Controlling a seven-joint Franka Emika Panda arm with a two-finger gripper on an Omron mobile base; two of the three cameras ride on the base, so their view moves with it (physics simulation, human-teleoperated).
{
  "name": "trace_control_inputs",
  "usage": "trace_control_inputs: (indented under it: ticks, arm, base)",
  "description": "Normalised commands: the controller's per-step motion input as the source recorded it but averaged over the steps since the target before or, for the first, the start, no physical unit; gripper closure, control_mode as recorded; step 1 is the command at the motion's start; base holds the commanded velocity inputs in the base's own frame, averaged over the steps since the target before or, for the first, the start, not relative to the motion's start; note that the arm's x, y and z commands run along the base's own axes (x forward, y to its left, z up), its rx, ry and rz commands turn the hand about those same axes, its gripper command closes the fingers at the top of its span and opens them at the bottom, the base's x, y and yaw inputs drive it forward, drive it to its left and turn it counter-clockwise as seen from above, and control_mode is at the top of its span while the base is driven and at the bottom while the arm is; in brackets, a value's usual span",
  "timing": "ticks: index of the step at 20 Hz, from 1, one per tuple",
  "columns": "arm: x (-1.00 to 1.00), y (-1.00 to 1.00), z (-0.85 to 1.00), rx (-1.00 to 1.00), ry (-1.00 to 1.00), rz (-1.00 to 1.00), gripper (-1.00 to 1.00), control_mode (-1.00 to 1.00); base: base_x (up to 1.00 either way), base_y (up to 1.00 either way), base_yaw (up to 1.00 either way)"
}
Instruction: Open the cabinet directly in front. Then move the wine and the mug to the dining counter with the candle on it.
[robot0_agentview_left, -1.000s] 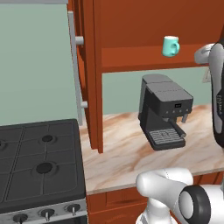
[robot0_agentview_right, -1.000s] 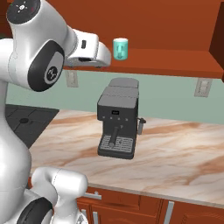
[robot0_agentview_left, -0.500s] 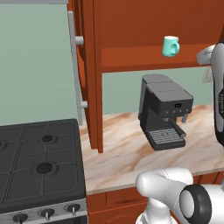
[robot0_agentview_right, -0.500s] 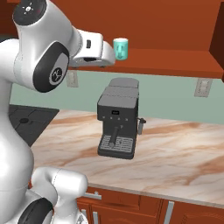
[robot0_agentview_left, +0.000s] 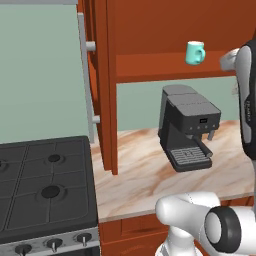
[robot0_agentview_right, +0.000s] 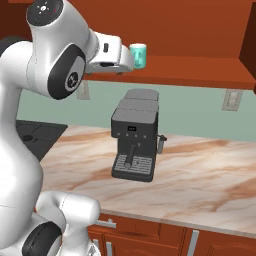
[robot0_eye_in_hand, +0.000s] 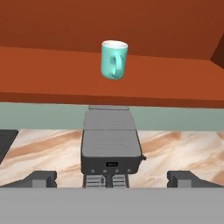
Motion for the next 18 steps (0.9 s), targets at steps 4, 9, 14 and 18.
trace_control_inputs:
  ticks: [4,9,14,18]
  arm:
    - [0.24,-0.04,0.0,0.06,0.0,0.0,-1.0,-1.0]
    - [0.17,0.0,0.0,0.05,0.0,0.0,-1.0,-1.0]
    - [0.08,0.0,0.0,0.02,0.0,0.0,-1.0,-1.0]
    - [0.05,0.0,-0.09,0.0,0.0,0.0,-1.0,-1.0]
  base:
    - [0.0,0.0,0.0]
    - [0.0,0.0,0.0]
    - [0.0,0.0,0.0]
    - [0.0,0.0,0.0]
